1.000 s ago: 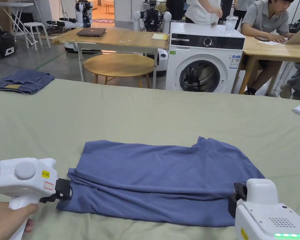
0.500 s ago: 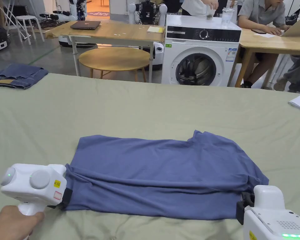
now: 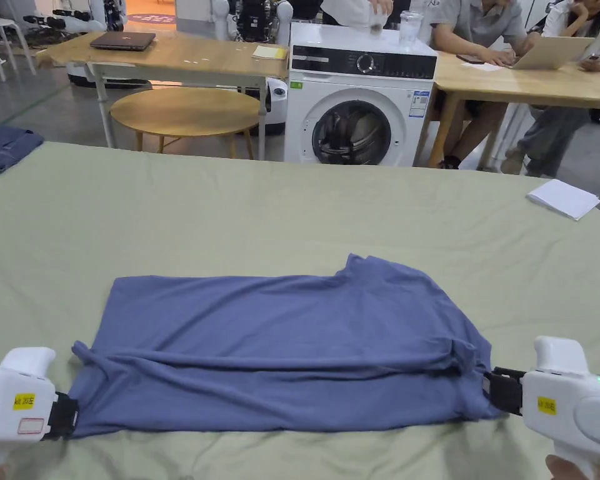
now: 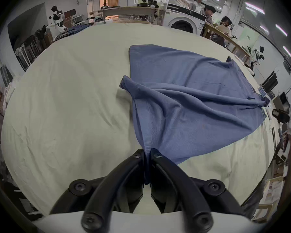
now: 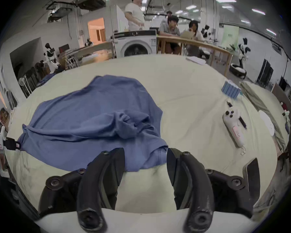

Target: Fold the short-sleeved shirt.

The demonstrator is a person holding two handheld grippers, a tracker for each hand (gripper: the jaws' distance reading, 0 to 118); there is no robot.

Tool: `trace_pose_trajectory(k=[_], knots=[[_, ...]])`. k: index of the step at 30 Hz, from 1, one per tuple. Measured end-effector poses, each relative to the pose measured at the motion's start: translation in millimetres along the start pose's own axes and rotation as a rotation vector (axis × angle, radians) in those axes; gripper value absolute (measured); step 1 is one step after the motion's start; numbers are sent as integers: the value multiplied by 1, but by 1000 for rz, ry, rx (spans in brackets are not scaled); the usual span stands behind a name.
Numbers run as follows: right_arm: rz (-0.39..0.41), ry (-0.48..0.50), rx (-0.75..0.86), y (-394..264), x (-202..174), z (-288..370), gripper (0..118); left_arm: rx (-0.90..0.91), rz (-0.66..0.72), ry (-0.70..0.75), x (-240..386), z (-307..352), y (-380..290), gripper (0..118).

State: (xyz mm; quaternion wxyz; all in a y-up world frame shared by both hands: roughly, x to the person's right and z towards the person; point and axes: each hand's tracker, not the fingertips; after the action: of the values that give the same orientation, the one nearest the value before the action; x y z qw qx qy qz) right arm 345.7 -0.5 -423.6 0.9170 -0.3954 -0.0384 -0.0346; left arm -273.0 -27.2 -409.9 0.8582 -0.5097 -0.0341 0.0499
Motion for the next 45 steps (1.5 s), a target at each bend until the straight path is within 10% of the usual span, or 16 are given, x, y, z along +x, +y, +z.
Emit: trace_pose_trajectory(k=[12,15,32,45], knots=[[64,54,-231,-2,-25,-66,50,-1,10,-2,2,3,1,0],[61,116,-226,-9,-28,-62,6,3,8,-3,3,2,0,0],[124,73,-29,50,-34,49,3,187,5,-33,0,90,30,0],[130,81,-90,-41,-36,112,3,154,60,-60,-26,111,-55,0]])
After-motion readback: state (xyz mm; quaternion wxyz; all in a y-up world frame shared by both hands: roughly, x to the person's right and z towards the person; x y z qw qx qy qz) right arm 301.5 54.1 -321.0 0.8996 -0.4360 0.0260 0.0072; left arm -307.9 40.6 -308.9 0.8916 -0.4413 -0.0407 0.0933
